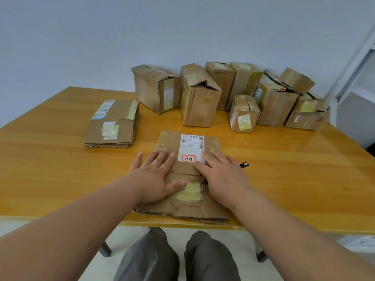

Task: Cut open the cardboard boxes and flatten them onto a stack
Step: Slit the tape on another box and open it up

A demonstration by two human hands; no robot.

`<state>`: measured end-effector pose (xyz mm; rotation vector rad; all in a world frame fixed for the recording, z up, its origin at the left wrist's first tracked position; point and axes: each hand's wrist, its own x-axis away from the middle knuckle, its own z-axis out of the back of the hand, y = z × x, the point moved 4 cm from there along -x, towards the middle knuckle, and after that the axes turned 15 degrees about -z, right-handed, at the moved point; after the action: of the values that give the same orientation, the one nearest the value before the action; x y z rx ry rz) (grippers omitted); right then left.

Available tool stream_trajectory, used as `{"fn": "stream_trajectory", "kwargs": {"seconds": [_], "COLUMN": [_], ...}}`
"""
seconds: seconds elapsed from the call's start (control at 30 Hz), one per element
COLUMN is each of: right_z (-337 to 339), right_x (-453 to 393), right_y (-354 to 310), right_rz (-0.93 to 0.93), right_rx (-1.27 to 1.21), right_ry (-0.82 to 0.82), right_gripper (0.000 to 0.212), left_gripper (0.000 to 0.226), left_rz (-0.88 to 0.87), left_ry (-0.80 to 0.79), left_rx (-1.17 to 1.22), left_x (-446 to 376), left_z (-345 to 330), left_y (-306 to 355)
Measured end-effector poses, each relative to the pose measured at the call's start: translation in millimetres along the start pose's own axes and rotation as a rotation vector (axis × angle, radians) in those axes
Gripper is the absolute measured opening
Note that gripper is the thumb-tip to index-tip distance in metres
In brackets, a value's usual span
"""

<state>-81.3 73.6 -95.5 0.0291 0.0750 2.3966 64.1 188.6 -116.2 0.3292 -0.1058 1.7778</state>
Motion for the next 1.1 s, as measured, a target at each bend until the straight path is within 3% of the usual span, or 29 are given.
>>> {"fn": "stream_trajectory", "kwargs": {"seconds": [0.23, 0.37, 0.47, 0.63, 0.73, 0.8, 0.87, 0.97, 1.1], "right_z": [6.3, 6.3, -4.2, -1.1, -1.0, 0.1, 0.2, 1.6, 2.0], "right_x": [-8.6, -5.0, 2.7, 5.6, 9.0, 10.2, 10.3, 8.7, 7.6], "right_y": [-3.2, -9.5, -10.2, -15.3, -16.8, -15.5, -15.0, -13.1, -8.4], "right_rz": [-0.048, -0.099, -0.105, -0.166, -0.182, -0.188, -0.193, -0.189, -0.173], "right_rx": [-0.106, -0.144, -0.096, -0.04, -0.088, -0.119, -0.144, -0.161, -0.192], "right_ry": [-0.17, -0.15, -0.145, -0.14, -0.158, -0.15, -0.161, -0.183, -0.212], "right_gripper": [0.056, 0.054, 0.058, 0.057, 0.059, 0.06, 0.061, 0.061, 0.061], "left_gripper": [0.1, 0.1, 0.082, 0.069, 0.056, 0.03, 0.019, 0.019, 0.033], "left_rz": [-0.023, -0.024, -0.017, 0.284, 0.33, 0.36, 0.396, 0.446, 0.446], "left_ry": [-0.006, -0.014, 0.001, 0.231, 0.214, 0.27, 0.351, 0.452, 0.497], "left_rx": [0.003, 0.023, 0.074, 0.273, 0.331, 0.46, 0.725, 1.152, 1.206], "left_x": [-2.1, -3.4, -1.8, 8.4, 11.9, 13.3, 14.9, 19.9, 22.4], "left_z": [-1.2, -0.6, -1.7, 0.0, 8.1, 20.7, 31.7, 38.4, 31.9], "left_y": [-2.4, -5.2, -4.7, -22.5, -20.5, -17.9, -15.9, -7.5, -3.0]}}
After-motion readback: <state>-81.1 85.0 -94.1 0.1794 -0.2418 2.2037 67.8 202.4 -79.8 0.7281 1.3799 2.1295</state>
